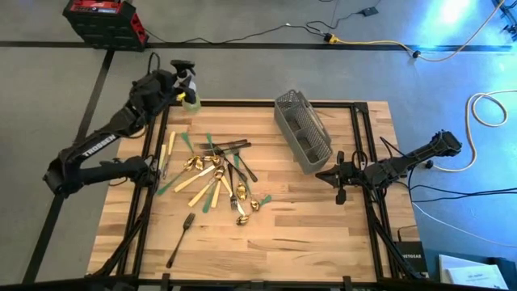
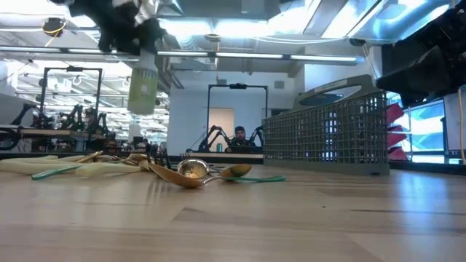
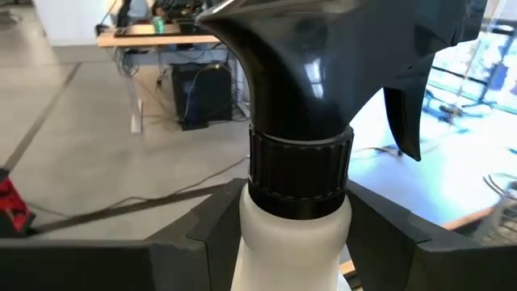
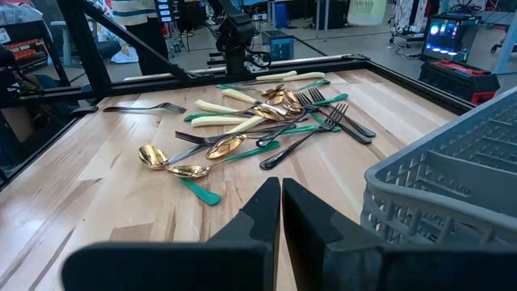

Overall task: Sort silverware
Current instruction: Move the spray bottle to the top left of the table

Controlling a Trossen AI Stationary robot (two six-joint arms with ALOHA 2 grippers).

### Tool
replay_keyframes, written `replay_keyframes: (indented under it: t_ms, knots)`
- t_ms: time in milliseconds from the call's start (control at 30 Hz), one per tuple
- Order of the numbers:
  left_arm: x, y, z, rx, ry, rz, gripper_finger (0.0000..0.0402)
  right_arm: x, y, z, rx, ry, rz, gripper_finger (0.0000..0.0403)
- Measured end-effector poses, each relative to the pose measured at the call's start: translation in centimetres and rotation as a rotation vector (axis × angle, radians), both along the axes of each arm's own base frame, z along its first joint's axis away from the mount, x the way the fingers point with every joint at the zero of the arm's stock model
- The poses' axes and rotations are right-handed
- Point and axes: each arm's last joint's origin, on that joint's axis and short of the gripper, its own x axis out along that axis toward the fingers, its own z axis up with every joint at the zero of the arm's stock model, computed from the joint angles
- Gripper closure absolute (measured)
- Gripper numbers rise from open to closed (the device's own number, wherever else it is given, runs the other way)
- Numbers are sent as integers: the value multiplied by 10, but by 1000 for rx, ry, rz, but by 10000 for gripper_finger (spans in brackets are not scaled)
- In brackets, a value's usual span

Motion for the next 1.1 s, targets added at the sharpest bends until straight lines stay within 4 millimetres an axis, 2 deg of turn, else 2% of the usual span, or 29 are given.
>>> replay_keyframes:
  t_ms: [200, 400, 767, 1100]
  knots:
    - [-3, 2, -50, -4, -68, 115, 232, 0, 0, 0, 0, 1, 0, 403]
    - [-10, -3, -87, 24, -120, 196, 232, 0, 0, 0, -2, 0, -8, 403]
    - [-8, 2, -100, 44, -13, 266, 232, 0, 0, 0, -8, 0, -9, 403]
    - [1, 19, -120, 16, 22, 351, 232, 0, 0, 0, -25, 1, -7, 403]
